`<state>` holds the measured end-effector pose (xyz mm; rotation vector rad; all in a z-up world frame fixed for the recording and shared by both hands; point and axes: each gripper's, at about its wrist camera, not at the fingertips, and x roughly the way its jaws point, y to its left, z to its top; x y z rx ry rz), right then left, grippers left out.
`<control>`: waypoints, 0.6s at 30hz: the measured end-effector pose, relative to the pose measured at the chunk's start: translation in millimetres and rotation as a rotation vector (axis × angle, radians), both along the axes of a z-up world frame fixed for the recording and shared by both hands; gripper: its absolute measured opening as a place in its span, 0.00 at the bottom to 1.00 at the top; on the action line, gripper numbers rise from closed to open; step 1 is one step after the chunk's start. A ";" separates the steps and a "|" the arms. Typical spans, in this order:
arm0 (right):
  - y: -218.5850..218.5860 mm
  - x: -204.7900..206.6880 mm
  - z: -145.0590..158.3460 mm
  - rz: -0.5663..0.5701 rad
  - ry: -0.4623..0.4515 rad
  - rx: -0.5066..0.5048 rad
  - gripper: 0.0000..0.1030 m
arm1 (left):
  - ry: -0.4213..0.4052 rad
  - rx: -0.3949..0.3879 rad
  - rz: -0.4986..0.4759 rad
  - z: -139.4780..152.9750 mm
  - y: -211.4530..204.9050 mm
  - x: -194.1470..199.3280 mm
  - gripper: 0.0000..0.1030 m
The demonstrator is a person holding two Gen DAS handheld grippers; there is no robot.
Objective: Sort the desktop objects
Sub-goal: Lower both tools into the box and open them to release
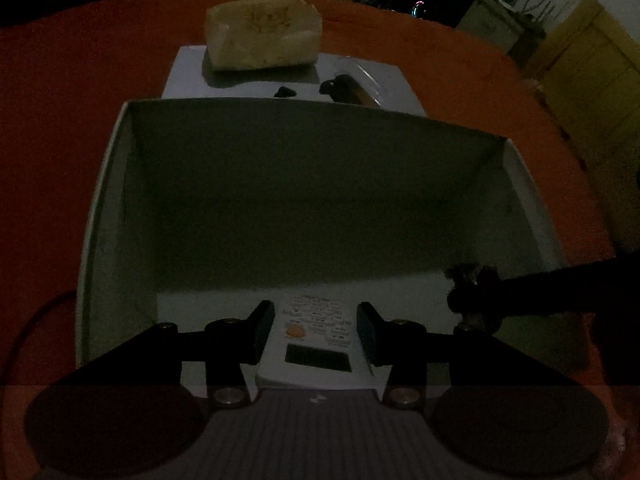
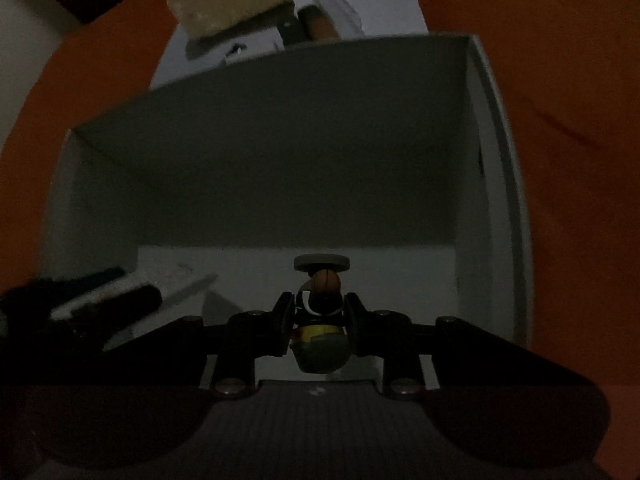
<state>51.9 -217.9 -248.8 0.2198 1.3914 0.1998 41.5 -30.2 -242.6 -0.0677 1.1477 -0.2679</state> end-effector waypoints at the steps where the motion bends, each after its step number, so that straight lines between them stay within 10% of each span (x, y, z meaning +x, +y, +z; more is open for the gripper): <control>1: 0.5 -2.0 -1.8 0.006 0.004 -0.009 0.29 | 0.002 0.000 0.002 -1.4 -0.1 1.2 0.39; 18: 8.8 -11.0 -42.0 0.063 0.088 -0.098 0.29 | 0.068 0.081 -0.051 -27.5 -18.1 -10.6 0.39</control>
